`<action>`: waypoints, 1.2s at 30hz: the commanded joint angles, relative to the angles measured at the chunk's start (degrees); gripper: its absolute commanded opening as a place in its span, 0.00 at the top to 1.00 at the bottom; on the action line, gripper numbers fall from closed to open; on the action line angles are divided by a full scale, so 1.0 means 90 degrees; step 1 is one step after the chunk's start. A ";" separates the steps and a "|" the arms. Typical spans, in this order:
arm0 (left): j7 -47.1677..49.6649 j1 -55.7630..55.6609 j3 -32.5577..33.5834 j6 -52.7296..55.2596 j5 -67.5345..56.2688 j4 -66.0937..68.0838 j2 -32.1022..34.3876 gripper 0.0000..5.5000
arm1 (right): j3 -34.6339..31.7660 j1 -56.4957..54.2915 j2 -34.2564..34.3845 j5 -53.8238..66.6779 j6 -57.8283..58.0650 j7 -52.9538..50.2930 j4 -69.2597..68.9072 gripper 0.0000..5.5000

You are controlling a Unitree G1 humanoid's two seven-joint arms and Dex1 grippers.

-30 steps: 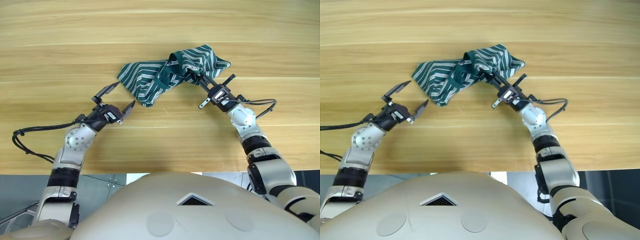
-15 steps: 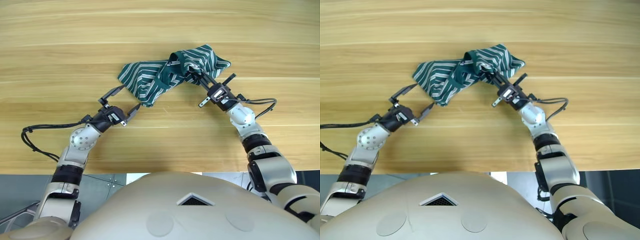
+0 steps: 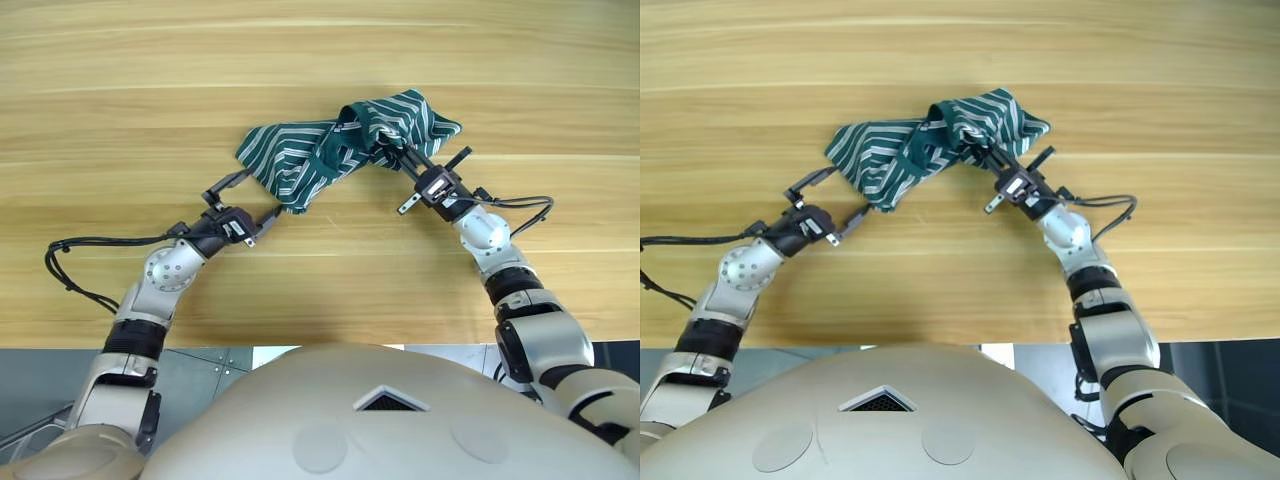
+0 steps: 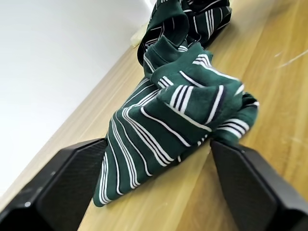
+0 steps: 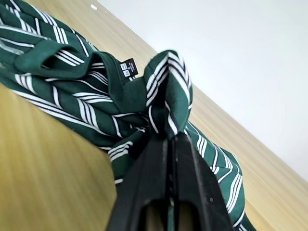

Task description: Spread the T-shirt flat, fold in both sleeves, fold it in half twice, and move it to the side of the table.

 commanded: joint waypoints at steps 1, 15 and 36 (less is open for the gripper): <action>0.0127 -0.0135 -0.0105 -0.0056 0.0184 0.0233 -0.0038 0.27 | 0.0040 0.0163 0.0000 -0.0047 -0.0030 0.0021 0.0131 0.99; 0.1089 -0.0966 -0.0043 -0.0710 0.0206 0.1285 -0.0529 0.27 | 0.0080 0.0073 0.0059 -0.0118 0.0037 0.0001 0.0330 0.99; 0.1383 -0.1557 -0.0221 -0.1276 0.0501 0.2857 -0.0747 0.71 | 0.0078 0.0096 0.0059 -0.0201 0.0010 -0.0083 0.0487 1.00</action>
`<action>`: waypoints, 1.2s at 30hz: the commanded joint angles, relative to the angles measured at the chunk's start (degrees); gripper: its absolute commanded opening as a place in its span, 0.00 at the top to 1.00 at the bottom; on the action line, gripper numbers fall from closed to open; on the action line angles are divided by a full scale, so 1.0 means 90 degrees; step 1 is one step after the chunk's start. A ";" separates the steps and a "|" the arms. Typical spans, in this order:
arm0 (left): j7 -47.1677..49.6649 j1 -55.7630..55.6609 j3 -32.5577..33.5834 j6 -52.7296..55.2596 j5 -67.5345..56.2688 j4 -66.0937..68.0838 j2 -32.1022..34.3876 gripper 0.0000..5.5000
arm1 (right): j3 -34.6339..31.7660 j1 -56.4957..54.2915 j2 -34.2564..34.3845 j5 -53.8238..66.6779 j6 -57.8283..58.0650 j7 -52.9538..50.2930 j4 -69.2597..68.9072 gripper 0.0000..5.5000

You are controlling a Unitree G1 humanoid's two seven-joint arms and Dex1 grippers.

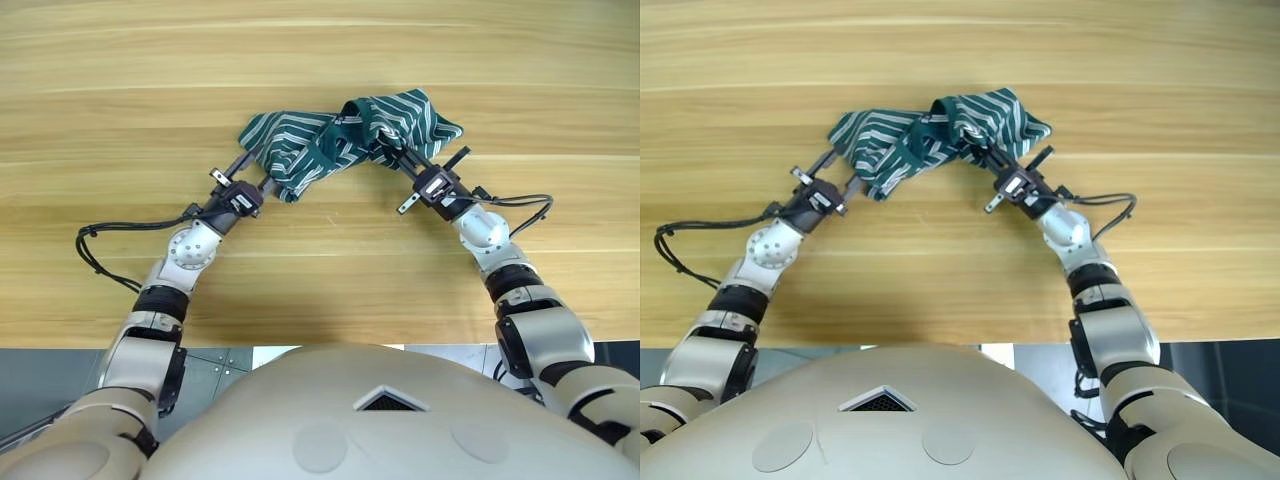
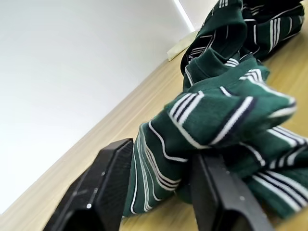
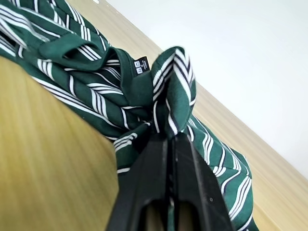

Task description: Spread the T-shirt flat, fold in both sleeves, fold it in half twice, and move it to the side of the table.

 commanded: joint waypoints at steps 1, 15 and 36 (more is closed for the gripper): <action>0.0014 -0.0029 -0.0146 0.0026 0.0170 0.0245 -0.0002 0.75 | 0.0055 0.0255 0.0047 -0.0048 0.0018 -0.0012 0.0157 1.00; 0.0288 -0.0061 0.0018 -0.0138 0.0062 0.0434 0.0060 1.00 | 0.0048 0.0222 0.0049 -0.0064 0.0000 -0.0054 0.0167 1.00; -0.3562 0.0582 -0.0185 -0.0584 -0.5916 -0.3811 0.0810 1.00 | -0.1270 0.1826 -0.0598 0.8057 0.1529 0.5608 -0.6347 1.00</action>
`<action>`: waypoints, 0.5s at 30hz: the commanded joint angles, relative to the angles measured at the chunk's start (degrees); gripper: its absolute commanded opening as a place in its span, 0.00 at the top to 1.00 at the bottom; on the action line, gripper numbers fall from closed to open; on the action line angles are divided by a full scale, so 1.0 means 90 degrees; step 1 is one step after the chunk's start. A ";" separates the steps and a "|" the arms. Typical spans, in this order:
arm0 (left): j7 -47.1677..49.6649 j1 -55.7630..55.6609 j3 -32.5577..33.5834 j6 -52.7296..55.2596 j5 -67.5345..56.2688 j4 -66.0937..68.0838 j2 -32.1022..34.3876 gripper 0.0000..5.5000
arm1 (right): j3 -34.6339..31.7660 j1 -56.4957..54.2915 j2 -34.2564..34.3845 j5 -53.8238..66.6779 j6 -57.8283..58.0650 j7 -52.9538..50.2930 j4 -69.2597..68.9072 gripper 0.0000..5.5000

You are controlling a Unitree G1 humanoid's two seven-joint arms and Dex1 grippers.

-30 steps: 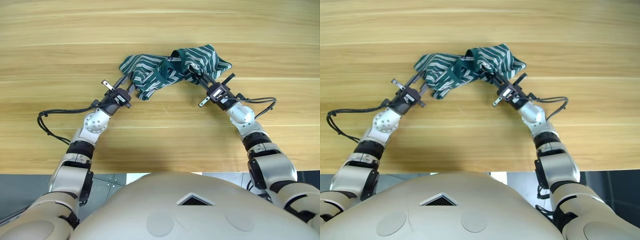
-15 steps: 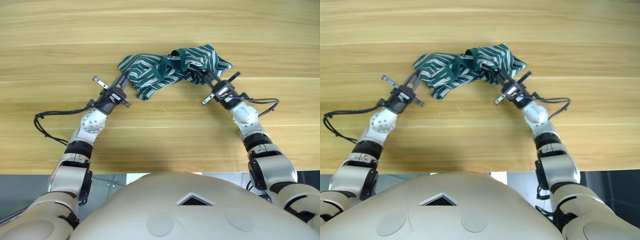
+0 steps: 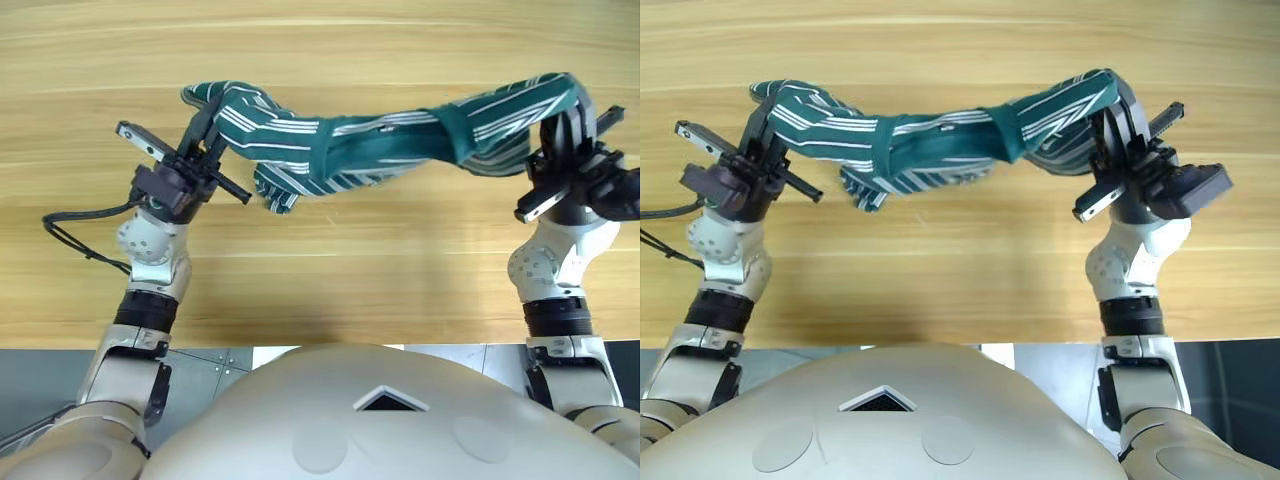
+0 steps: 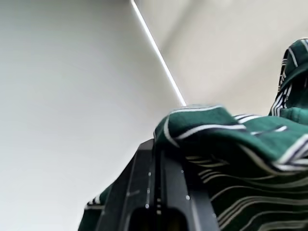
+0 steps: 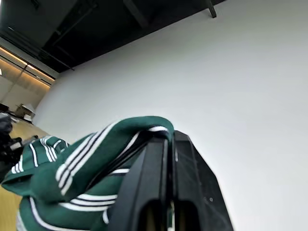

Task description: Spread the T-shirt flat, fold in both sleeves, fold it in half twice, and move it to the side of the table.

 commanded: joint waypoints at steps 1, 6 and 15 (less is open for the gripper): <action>-0.1024 -0.0219 0.0069 0.0343 -0.1020 -0.0349 0.0182 1.00 | -0.0277 0.0046 0.0213 0.0566 0.0589 0.0781 -0.0568 1.00; -0.0740 -0.2525 0.0769 0.1241 -0.0409 0.2346 -0.0480 1.00 | -0.0619 -0.2290 0.0871 -0.2356 0.0315 -0.1235 0.2586 1.00; 0.4997 -0.8696 -0.0009 0.4479 0.2617 0.6950 -0.0589 1.00 | 0.0575 -0.8715 0.0638 -0.6519 0.3435 -1.0403 0.7764 1.00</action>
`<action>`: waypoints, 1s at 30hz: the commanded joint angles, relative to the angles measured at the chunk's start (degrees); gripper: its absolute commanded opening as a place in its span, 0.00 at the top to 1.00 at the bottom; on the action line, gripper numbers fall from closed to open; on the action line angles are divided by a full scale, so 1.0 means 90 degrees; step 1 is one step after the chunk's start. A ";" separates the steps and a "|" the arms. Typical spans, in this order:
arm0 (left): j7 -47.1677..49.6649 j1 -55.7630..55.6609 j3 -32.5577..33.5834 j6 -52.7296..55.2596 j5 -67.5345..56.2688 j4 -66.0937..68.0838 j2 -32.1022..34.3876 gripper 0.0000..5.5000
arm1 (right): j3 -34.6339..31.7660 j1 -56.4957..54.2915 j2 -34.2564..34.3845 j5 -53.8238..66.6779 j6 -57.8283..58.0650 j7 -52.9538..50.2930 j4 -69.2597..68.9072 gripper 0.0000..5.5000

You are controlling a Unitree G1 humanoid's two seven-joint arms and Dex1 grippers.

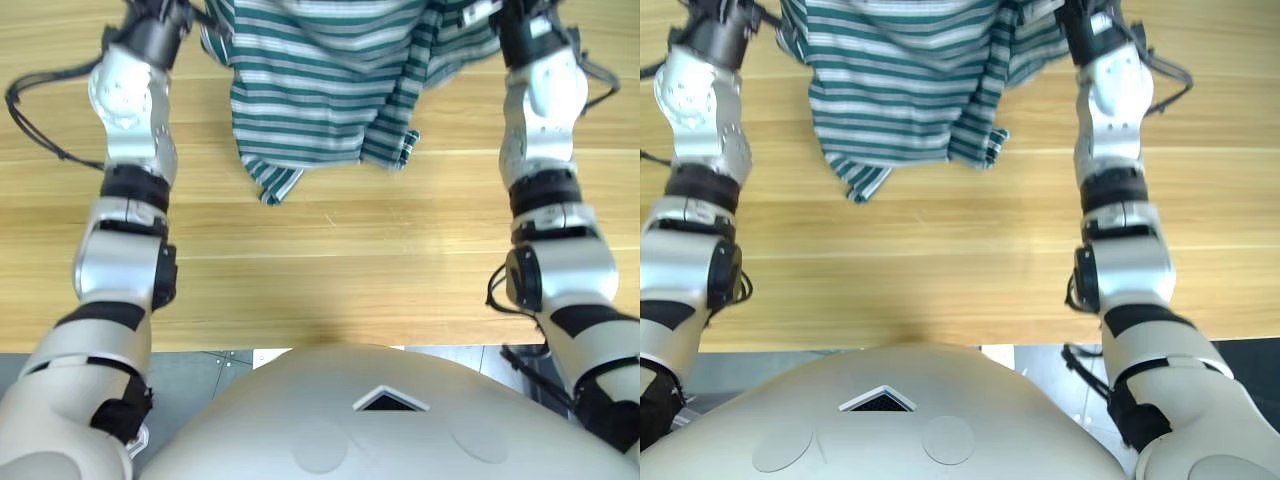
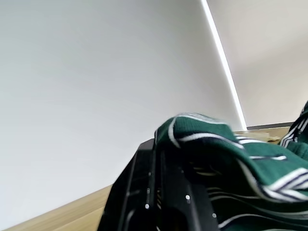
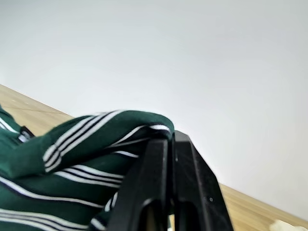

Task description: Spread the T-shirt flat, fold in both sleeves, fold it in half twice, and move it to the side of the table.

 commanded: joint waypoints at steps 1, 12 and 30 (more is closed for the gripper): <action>0.4196 -0.4088 -0.0408 0.1997 0.2097 0.2214 0.0018 1.00 | 0.0152 -0.3944 -0.0224 -0.1800 0.1781 -0.5699 0.2521 1.00; 0.2494 0.1399 -0.0279 -0.1786 0.2727 0.1765 0.0355 1.00 | 0.0988 0.0566 -0.0762 -0.2238 -0.2505 -0.2487 0.1607 1.00; -0.1137 0.6643 -0.0935 -0.1293 0.1035 -0.2051 0.1216 1.00 | 0.1467 0.6351 -0.2915 -0.1571 -0.1133 0.1220 -0.2855 1.00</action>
